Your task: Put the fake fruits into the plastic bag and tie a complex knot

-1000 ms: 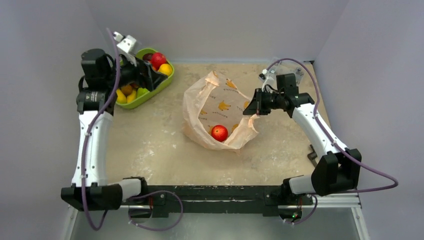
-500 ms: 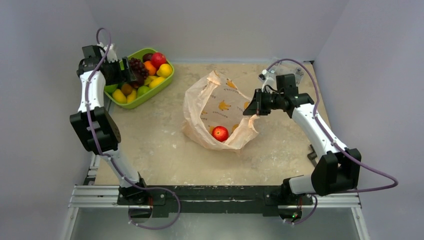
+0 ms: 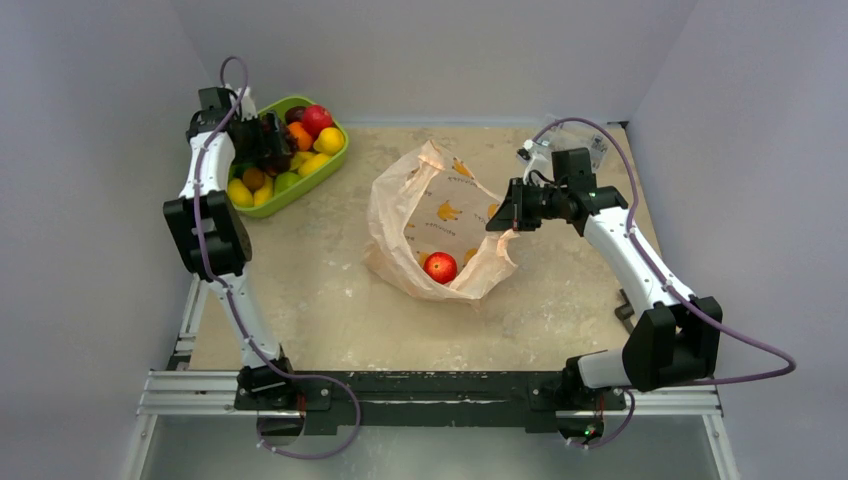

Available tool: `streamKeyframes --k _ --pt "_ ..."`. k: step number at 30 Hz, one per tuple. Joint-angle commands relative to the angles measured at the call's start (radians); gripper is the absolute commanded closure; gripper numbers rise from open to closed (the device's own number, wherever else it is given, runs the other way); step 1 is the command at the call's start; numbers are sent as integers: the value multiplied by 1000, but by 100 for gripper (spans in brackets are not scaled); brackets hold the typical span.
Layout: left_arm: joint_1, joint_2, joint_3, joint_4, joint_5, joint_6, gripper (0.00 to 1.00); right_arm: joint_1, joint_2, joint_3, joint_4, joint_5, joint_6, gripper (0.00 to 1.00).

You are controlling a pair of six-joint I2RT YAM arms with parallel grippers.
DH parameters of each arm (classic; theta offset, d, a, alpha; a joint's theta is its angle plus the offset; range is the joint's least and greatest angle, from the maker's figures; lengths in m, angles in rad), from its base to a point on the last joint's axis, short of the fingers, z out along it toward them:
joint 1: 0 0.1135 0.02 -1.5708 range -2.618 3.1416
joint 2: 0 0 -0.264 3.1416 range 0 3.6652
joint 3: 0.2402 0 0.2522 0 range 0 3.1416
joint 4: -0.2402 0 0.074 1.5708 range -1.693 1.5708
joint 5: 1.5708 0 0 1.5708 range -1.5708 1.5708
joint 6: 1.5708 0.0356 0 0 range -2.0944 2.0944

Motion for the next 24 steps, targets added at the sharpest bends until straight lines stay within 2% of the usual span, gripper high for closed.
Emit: streamKeyframes --k 1,3,8,9,12,14,19,22,24 --pt "-26 40 63 35 -76 -19 10 -3 -1 29 4 -10 -10 100" --pt "-38 59 70 36 -127 -5 9 -3 -2 29 7 -12 -6 100" --pt "-41 94 110 26 -141 -6 13 -3 1 23 20 -25 5 100" --pt "-41 90 106 33 -138 1 15 -3 3 23 20 -24 4 100" --pt "-40 68 107 36 -117 11 33 -3 5 23 22 -23 3 100" --pt "-37 16 85 56 -89 6 41 -3 5 28 22 -22 3 100" --pt "-53 -223 -4 147 97 22 51 -3 0 24 34 -52 12 100" --pt "-126 -402 -55 132 258 203 58 -3 -10 15 38 -71 17 100" --pt "-178 -543 -102 119 434 275 60 -3 -17 10 42 -85 22 100"
